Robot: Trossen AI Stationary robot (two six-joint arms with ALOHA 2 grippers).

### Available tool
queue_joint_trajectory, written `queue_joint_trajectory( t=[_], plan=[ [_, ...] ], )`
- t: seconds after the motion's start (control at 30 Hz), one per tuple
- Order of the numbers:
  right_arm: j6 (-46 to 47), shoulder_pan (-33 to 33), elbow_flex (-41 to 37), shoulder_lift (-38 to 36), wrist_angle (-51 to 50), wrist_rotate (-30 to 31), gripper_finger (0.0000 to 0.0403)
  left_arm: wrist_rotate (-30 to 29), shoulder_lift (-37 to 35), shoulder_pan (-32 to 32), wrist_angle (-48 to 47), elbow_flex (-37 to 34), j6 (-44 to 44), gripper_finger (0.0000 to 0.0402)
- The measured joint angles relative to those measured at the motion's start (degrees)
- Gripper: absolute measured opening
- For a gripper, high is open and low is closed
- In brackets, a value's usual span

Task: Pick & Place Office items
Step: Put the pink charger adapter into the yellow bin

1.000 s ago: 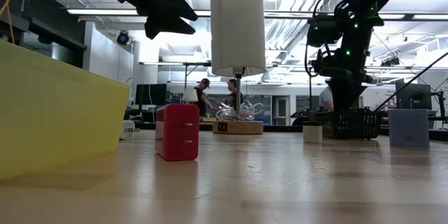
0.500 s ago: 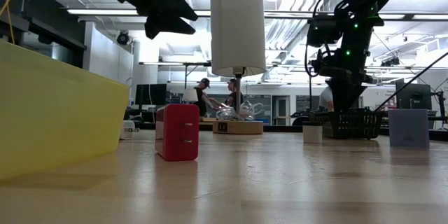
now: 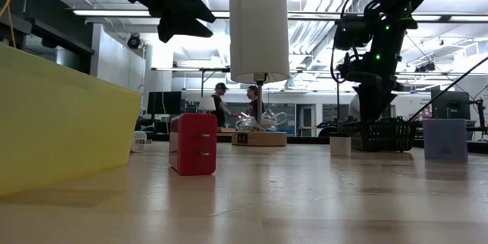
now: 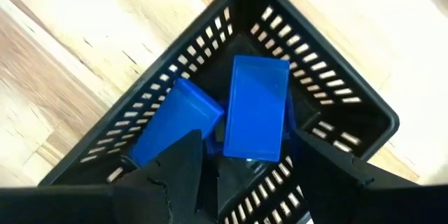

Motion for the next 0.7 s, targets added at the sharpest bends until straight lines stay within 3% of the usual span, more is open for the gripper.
queue_joint_trajectory(
  t=[0.5, 0.7],
  plan=[
    [-2.93, 0.14, 0.02, -12.10, 1.71, -1.81, 0.0201, 0.00, 0.00, -0.01, 0.00, 0.00, 0.00, 0.0190],
    [-2.93, 1.87, 0.02, -13.38, 1.72, -3.87, 0.0201, 0.00, 0.00, 0.00, 0.00, 0.00, 0.00, 0.0190]
  ],
)
